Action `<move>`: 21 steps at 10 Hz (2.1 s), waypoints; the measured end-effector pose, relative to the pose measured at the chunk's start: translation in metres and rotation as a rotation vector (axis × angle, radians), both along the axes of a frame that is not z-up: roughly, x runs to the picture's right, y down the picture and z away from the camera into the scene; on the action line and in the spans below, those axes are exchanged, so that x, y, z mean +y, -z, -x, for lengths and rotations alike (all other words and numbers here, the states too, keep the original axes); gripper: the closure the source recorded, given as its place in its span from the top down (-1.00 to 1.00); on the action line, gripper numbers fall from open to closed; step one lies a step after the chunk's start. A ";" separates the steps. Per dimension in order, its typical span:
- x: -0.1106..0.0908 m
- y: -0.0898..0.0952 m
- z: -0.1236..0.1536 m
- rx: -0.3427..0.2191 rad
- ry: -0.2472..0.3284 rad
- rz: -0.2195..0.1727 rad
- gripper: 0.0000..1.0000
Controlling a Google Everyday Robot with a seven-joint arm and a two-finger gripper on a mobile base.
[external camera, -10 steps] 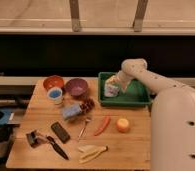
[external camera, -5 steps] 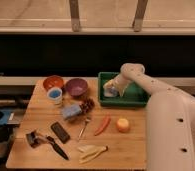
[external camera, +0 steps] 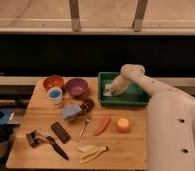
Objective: Place towel in purple bowl
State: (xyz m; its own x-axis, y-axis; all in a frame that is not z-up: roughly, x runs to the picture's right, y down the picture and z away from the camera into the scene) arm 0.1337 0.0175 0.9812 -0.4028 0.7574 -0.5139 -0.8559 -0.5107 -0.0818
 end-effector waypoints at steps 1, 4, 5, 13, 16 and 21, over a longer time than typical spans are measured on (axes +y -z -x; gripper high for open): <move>-0.002 0.002 0.001 -0.012 0.004 -0.006 -0.90; -0.023 0.019 0.026 -0.079 0.028 -0.056 -1.00; -0.031 0.028 0.025 -0.078 0.043 -0.076 -1.00; -0.091 0.127 0.119 -0.222 0.268 -0.331 -1.00; -0.081 0.135 0.166 -0.334 0.330 -0.342 -1.00; -0.062 0.109 0.220 -0.457 0.356 -0.291 -0.70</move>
State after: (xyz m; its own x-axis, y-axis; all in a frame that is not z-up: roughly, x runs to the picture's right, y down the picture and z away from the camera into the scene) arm -0.0858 -0.0441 0.8719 0.1093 0.9384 -0.3278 -0.8148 -0.1043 -0.5703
